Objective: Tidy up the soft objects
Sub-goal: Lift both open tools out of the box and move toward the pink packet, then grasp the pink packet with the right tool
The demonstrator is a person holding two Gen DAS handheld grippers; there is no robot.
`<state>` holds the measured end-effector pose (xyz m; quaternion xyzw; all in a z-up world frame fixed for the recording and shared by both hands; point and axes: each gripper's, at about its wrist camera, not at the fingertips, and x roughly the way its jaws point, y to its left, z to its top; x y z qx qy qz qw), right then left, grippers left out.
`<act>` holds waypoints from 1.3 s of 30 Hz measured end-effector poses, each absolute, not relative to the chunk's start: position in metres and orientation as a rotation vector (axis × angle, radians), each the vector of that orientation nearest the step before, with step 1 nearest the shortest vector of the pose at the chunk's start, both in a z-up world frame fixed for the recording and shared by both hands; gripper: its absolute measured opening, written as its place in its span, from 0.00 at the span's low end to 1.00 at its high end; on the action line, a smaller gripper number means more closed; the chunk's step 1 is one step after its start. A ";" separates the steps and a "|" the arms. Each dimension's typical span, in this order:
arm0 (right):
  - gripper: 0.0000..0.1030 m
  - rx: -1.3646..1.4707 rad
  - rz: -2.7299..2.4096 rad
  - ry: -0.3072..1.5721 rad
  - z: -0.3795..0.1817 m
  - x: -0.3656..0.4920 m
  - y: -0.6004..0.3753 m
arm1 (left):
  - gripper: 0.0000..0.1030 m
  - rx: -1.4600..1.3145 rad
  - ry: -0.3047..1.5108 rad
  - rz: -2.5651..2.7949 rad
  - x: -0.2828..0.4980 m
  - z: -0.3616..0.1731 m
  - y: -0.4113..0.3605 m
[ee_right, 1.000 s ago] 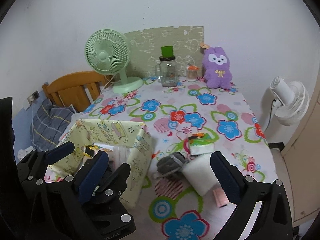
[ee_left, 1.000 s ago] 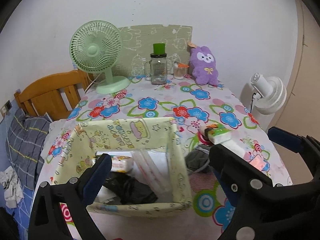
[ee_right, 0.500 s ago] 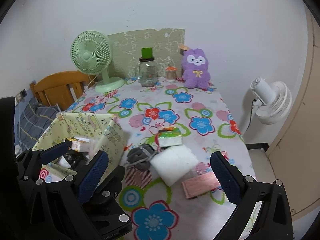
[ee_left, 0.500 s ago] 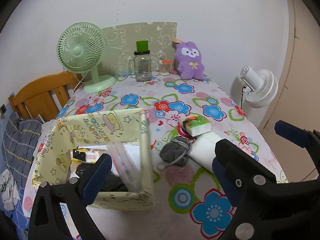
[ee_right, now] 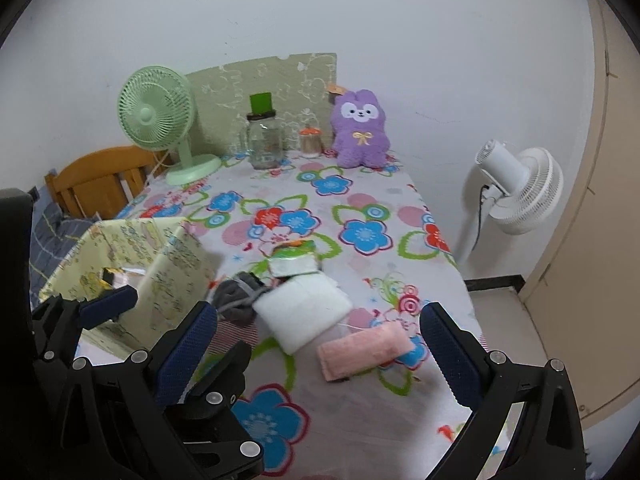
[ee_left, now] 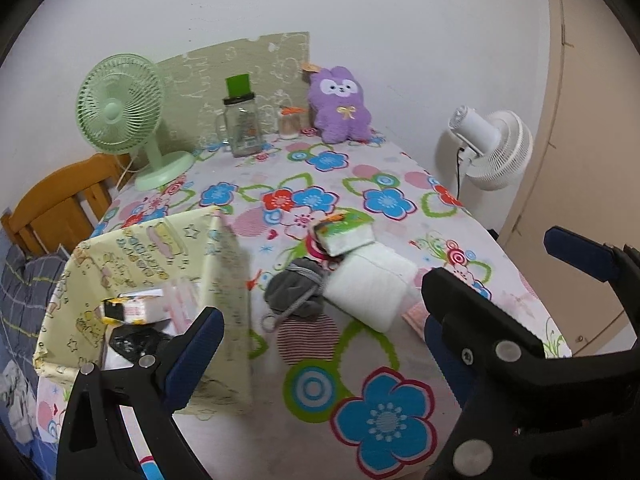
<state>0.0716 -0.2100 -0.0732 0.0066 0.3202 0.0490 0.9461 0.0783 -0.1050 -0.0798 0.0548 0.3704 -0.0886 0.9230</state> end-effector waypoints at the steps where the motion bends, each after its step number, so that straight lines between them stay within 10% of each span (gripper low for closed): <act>1: 0.97 0.016 0.096 0.655 -0.075 0.071 -0.212 | 0.98 0.114 0.761 -0.187 0.079 -0.080 -0.108; 39: 0.83 0.121 0.039 0.853 -0.149 0.118 -0.261 | 0.98 0.205 0.936 -0.195 0.129 -0.147 -0.155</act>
